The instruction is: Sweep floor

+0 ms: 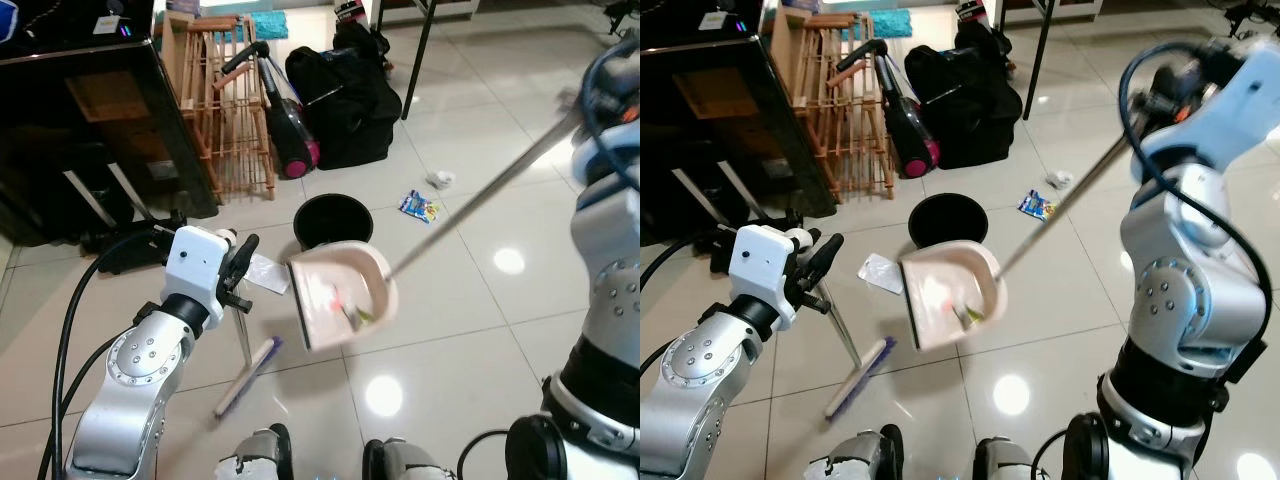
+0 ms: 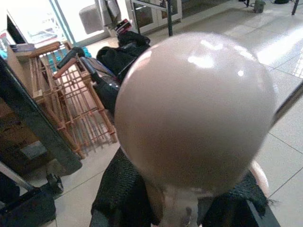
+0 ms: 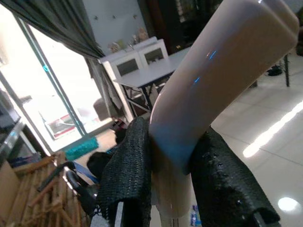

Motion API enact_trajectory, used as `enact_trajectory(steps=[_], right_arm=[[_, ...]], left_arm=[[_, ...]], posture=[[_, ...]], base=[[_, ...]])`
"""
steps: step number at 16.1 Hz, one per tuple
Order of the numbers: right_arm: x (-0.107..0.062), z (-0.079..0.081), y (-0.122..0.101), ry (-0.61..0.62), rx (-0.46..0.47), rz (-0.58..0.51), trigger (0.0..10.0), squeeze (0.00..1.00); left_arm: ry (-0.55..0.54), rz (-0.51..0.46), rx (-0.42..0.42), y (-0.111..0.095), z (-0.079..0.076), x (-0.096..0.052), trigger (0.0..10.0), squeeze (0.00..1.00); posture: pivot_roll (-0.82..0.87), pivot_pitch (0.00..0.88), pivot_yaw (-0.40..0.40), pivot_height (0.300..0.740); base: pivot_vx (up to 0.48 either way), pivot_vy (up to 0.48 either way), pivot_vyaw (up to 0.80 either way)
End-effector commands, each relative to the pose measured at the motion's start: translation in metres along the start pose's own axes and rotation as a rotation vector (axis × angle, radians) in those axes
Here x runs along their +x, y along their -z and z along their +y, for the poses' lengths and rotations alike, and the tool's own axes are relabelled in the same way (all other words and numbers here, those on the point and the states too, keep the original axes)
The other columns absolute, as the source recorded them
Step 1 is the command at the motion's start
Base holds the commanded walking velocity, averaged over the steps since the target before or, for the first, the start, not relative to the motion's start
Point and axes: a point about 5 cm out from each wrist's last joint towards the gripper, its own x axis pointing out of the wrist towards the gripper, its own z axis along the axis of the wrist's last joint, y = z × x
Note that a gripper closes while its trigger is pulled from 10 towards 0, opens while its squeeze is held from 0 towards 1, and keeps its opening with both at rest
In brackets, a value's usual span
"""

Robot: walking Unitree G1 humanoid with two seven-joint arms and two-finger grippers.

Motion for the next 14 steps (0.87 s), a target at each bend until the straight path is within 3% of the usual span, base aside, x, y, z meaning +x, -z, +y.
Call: enact_trajectory(steps=[1,14], right_arm=[[0.0003,0.0017,-0.0121,-0.007,0.016,-0.062,10.0,0.00],[0.0062,0.0002,-0.0197,0.003,0.022,-0.090,10.0,0.00]], left_arm=[[-0.014,-0.021,0.008,-0.0035,0.0046,-0.0007,10.0,0.00],[-0.008,-0.023,0.005,-0.0026,0.0030,-0.0019,10.0,0.00]], posture=[[-0.03,0.152,0.020,0.740],[-0.03,0.147,0.015,0.740]], base=[[0.266,0.000,0.00],[0.339,0.000,-0.06]])
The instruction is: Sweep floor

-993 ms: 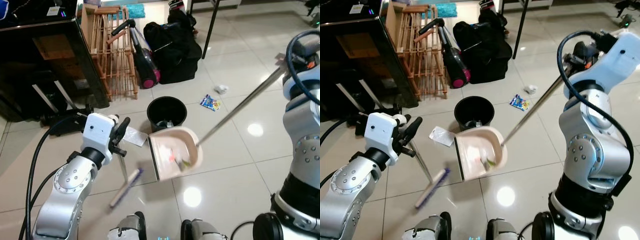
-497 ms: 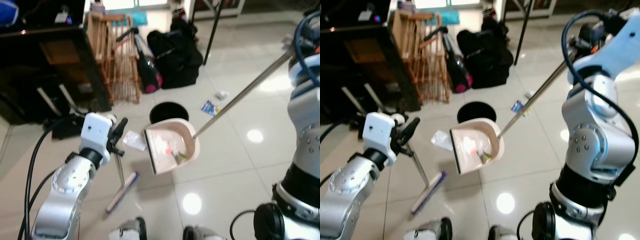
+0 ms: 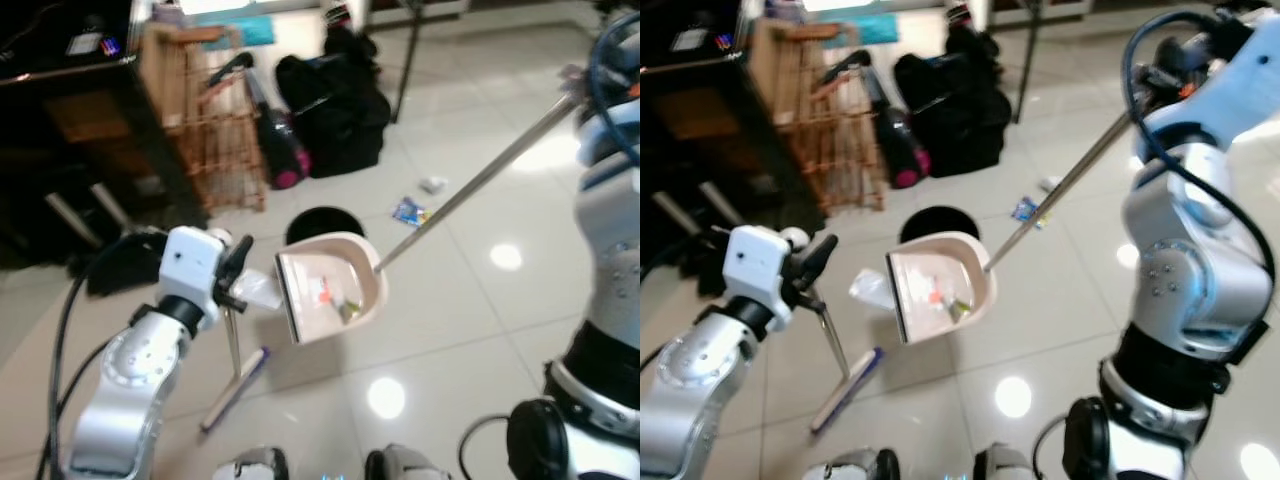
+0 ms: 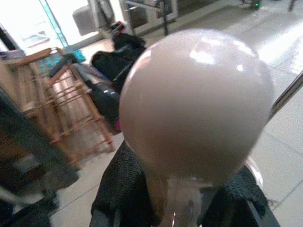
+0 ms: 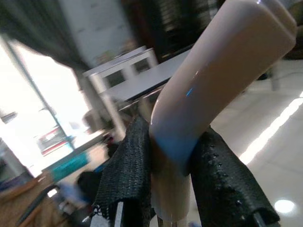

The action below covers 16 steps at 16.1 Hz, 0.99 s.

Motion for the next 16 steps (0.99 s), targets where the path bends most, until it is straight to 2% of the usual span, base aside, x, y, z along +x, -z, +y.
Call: enact_trajectory(steps=[1,14,16], right_arm=[[-0.0016,0.0070,-0.0103,-0.032,0.012,-0.057,10.0,0.00],[0.0067,0.0125,-0.0107,-0.053,0.023,-0.069,10.0,0.00],[0.0078,0.0124,-0.0108,-0.054,0.003,-0.067,10.0,0.00]], left_arm=[[-0.007,-0.027,0.009,-0.0053,0.0032,-0.0018,10.0,0.00],[-0.018,-0.016,0.007,-0.0029,0.0053,-0.0033,10.0,0.00],[-0.019,-0.017,0.006,-0.0032,0.0055,-0.0034,10.0,0.00]], posture=[[-0.03,0.147,0.013,0.740],[-0.02,0.153,0.008,0.740],[-0.02,0.153,0.008,0.740]], base=[[0.349,0.000,0.00],[0.349,0.000,0.00],[0.345,0.000,0.00]])
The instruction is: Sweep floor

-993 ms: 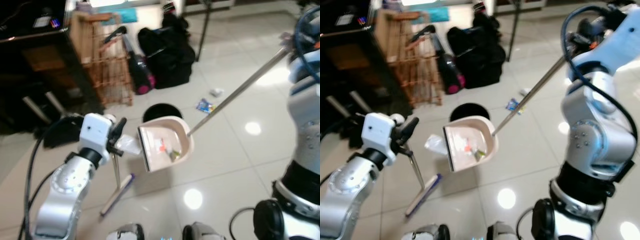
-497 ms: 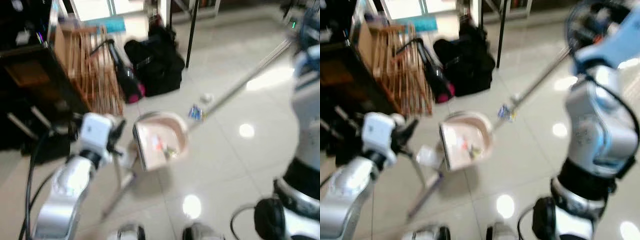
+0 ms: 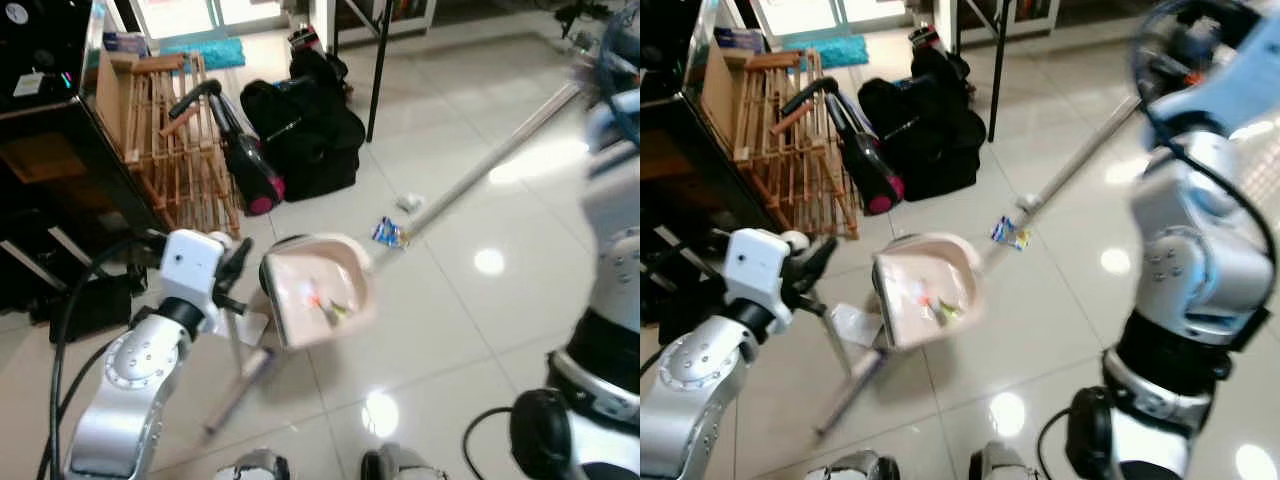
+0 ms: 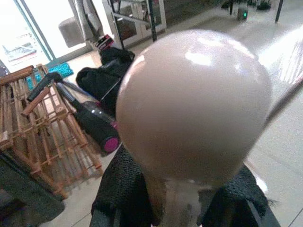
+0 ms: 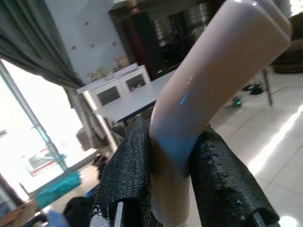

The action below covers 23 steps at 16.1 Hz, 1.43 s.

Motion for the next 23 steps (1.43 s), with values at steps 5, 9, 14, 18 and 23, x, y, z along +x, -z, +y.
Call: enact_trajectory(steps=[5,9,14,18,23], right_arm=[[-0.0012,0.0088,-0.0085,-0.022,0.007,-0.054,10.0,0.00],[-0.0022,0.0047,-0.0105,0.000,0.015,-0.071,10.0,0.00],[-0.0021,0.0023,-0.0120,0.014,0.018,-0.082,10.0,0.00],[-0.0018,0.0026,-0.0120,0.014,0.019,-0.085,10.0,0.00],[0.0004,0.0016,-0.0144,0.019,0.021,-0.100,10.0,0.00]], left_arm=[[-0.015,-0.023,0.020,-0.0054,0.0038,-0.0026,10.0,0.00],[-0.004,-0.023,0.020,-0.0058,0.0043,-0.0017,10.0,0.00],[0.000,-0.026,0.022,-0.0066,0.0044,0.0003,10.0,0.00],[0.000,-0.027,0.020,-0.0070,0.0044,0.0009,10.0,0.00],[0.000,-0.029,0.015,-0.0074,0.0033,0.0019,10.0,0.00]], posture=[[-0.02,0.150,0.011,0.740],[-0.02,0.148,0.022,0.740],[-0.02,0.146,0.024,0.740],[-0.02,0.147,0.023,0.740],[-0.02,0.150,0.026,0.740]], base=[[0.350,0.000,0.32],[0.351,0.000,0.00],[0.351,0.000,0.00],[0.350,0.000,0.00],[0.349,0.000,0.00]])
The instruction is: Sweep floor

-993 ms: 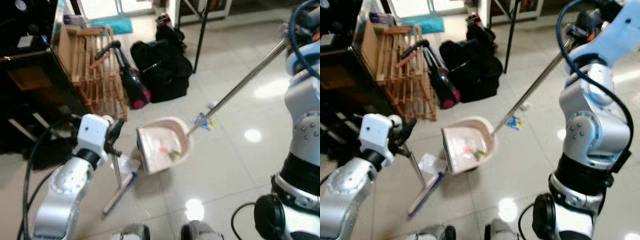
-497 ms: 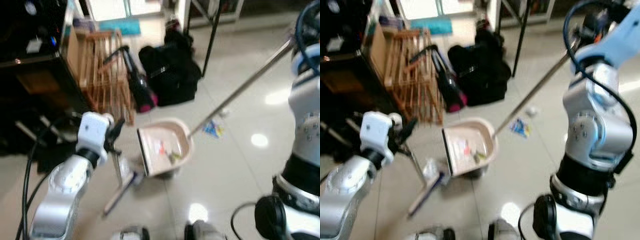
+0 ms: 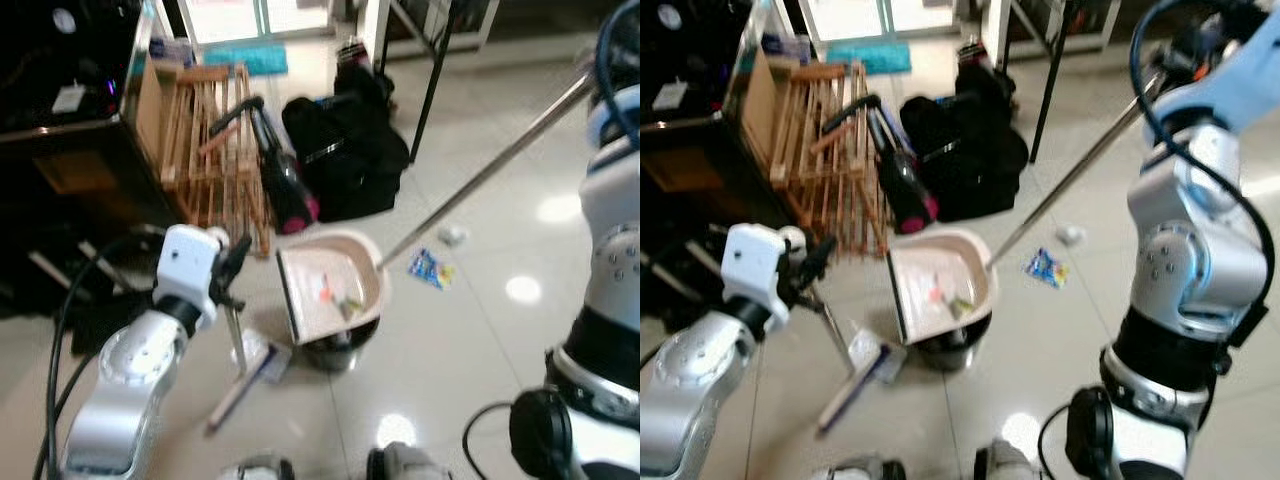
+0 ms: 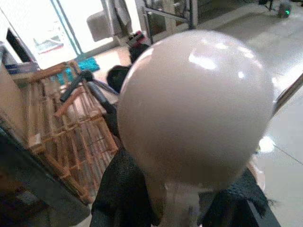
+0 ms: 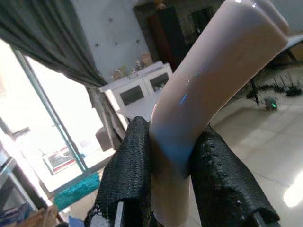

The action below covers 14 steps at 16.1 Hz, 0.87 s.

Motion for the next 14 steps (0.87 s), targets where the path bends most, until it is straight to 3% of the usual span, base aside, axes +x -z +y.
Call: enact_trajectory(steps=[1,6,14], right_arm=[[0.000,0.003,-0.014,-0.010,0.014,-0.070,10.0,0.00],[-0.001,0.004,-0.012,-0.020,0.019,-0.072,10.0,0.00],[-0.006,0.020,0.001,-0.122,-0.024,-0.099,10.0,0.00]], left_arm=[[-0.007,-0.028,0.013,-0.007,0.003,0.000,10.0,0.00],[-0.007,-0.026,0.015,-0.006,0.003,0.000,10.0,0.00],[-0.041,0.048,0.032,0.009,0.009,-0.009,10.0,0.00]], posture=[[-0.02,0.151,0.026,0.740],[-0.01,0.143,0.023,0.740],[-0.01,0.126,0.010,0.740]], base=[[0.349,0.000,0.00],[0.341,0.000,0.00],[0.000,0.000,0.00]])
